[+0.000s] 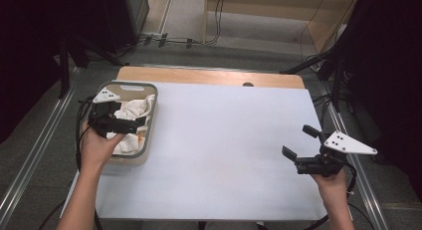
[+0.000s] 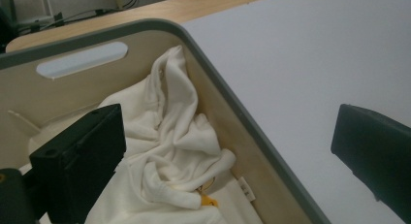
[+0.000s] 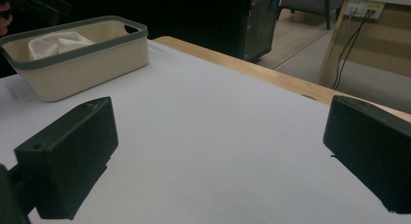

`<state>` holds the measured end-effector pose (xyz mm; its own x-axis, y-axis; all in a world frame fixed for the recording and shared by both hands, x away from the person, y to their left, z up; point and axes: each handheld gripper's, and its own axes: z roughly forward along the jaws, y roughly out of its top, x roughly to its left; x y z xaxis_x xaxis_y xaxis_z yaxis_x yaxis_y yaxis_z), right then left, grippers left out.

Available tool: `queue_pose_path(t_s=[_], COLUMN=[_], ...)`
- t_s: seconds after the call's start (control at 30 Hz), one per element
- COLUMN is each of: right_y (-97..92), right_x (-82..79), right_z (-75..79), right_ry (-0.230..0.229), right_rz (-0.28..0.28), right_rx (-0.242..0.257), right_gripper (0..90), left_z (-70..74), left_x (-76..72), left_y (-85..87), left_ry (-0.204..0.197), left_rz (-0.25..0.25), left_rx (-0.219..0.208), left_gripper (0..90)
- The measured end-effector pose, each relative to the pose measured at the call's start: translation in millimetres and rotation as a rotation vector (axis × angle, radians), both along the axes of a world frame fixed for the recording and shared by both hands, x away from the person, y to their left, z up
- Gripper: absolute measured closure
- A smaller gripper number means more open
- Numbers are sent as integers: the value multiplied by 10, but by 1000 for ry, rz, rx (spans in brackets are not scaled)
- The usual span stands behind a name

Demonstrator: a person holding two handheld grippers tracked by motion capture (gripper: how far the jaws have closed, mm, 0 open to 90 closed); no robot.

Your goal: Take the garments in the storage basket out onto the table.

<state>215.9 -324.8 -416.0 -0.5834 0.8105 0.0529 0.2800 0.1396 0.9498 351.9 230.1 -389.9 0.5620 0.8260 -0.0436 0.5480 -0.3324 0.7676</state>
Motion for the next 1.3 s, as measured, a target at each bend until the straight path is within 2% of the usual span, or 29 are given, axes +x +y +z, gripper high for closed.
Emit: queue_pose_path(t_s=[0.2,0.33,0.43,0.53,0.73,0.97,1.13,1.3], right_y=[-21,-28,-37,-43,-49,-55,-59,-60], right_x=[2,4,7,5,5,9,7,7], right_z=[-1,-4,-9,-7,-7,-11,-11,-11], right_ry=[-3,0,4,2,4,6,10,10], right_rz=[-3,-5,-6,-6,-5,-4,-6,-5], right_rx=[3,2,4,4,6,3,7,5], right_gripper=[0,0,0,0,0,0,0,0], left_z=[-24,-29,-31,-35,-118,-196,-283,-329], left_x=[109,146,193,219,323,393,464,501], left_y=[48,49,41,46,80,92,114,124], left_ry=[34,48,66,77,141,184,252,285], left_rz=[36,46,51,55,79,97,117,126], left_rx=[34,57,98,108,132,166,183,199], left_gripper=[0,0,0,0,0,0,0,0])
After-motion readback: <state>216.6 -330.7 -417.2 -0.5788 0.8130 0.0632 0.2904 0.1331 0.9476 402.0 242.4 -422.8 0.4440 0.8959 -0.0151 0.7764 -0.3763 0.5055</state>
